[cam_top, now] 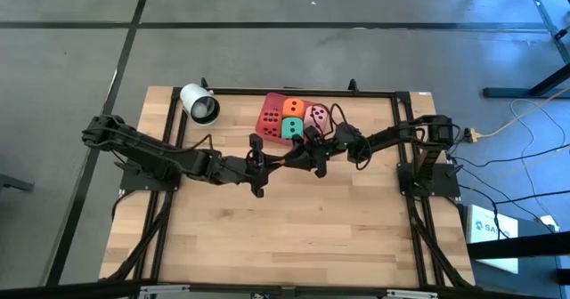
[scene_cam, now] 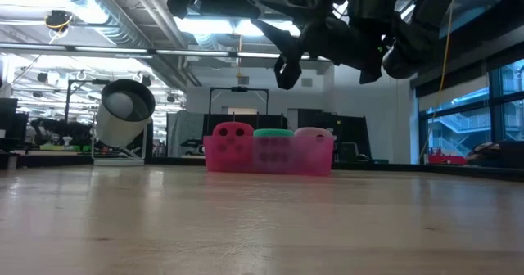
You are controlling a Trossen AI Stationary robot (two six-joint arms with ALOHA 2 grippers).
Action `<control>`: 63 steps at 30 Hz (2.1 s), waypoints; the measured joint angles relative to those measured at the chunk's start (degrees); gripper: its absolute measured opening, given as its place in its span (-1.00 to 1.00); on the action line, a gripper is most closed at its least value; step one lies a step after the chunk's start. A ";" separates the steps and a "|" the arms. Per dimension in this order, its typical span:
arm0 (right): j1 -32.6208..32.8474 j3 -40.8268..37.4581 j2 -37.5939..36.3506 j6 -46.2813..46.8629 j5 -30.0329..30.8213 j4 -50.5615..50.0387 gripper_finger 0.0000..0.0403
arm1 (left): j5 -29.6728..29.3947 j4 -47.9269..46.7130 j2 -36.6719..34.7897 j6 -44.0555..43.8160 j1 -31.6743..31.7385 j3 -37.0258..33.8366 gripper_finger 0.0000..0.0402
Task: Pick & Place Dice
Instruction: Put the orange die into the pink bin
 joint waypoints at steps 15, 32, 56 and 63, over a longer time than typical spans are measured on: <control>-0.02 -0.07 0.00 -0.90 -0.72 0.28 -0.72 | 1.90 -0.04 -0.07 -0.79 0.42 0.00 -0.82; -0.02 -0.09 0.00 -1.43 -2.32 0.81 -0.60 | 4.68 0.02 -0.07 -2.29 1.22 0.00 -0.83; 0.00 1.73 0.00 -2.65 -3.85 -2.03 -0.71 | 6.47 -0.33 0.44 -2.71 3.06 0.00 -0.81; -0.02 1.81 0.00 -3.24 -3.81 -1.96 -0.72 | 6.30 0.06 0.48 -3.76 3.06 0.00 -0.66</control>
